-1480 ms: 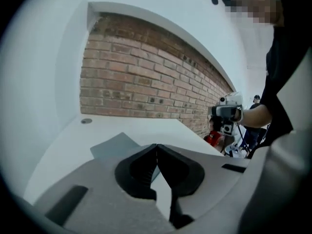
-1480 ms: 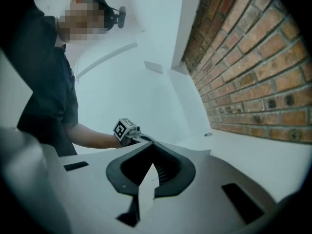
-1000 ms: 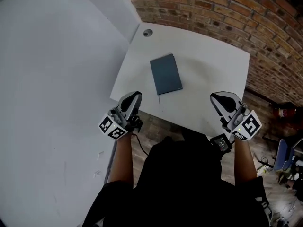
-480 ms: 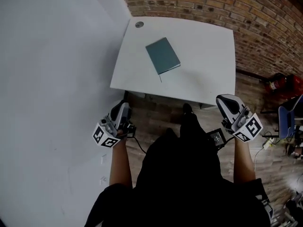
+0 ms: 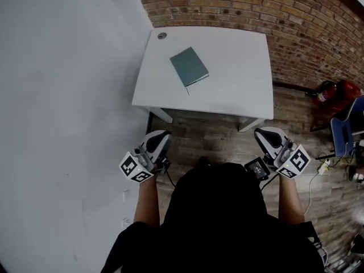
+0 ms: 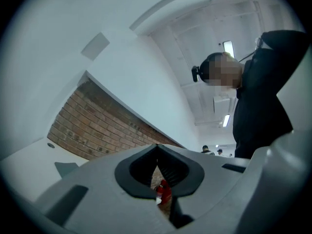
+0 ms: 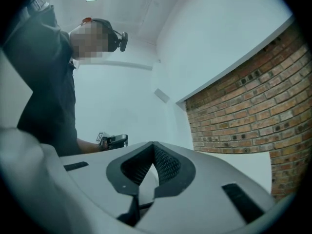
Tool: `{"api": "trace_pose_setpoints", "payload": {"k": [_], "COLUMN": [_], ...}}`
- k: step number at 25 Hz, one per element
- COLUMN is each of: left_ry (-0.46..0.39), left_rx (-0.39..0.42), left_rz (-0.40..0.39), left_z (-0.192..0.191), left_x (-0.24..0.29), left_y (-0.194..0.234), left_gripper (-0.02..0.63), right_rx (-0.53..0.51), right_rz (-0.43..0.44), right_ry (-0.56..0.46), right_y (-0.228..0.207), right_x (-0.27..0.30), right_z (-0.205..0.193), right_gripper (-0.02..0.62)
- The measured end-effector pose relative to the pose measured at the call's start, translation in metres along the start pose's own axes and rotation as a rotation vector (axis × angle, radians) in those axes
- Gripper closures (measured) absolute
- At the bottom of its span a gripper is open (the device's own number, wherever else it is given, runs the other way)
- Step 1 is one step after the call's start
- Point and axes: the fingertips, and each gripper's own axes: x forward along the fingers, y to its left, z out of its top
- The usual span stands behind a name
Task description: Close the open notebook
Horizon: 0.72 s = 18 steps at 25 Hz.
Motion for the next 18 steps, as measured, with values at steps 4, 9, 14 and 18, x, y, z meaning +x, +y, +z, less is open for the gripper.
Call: {"api": "trace_pose_setpoints", "payload": {"k": [4, 9, 14, 18], "left_ry": [0.122, 0.222, 0.284, 0.349], "left_rx": [0.057, 0.042, 0.000, -0.043], "left_rz": [-0.037, -0.060, -0.110, -0.156], "left_z": [-0.019, -0.060, -0.104, -0.146], "left_x": [0.015, 0.035, 0.051, 0.050], "left_y": [-0.047, -0.107, -0.181, -0.236], "left_gripper": [0.589, 0.589, 0.589, 0.589], "right_rx": [-0.051, -0.083, -0.009, 0.048], "right_rz": [0.113, 0.161, 0.127, 0.090], "right_ry": [0.149, 0.217, 0.203, 0.155], "right_y": [0.028, 0.067, 0.100, 0.125], "right_x": [-0.022, -0.073, -0.152, -0.195], "right_z": [-0.017, -0.026, -0.044, -0.050], "right_gripper": [0.591, 0.591, 0.591, 0.591]}}
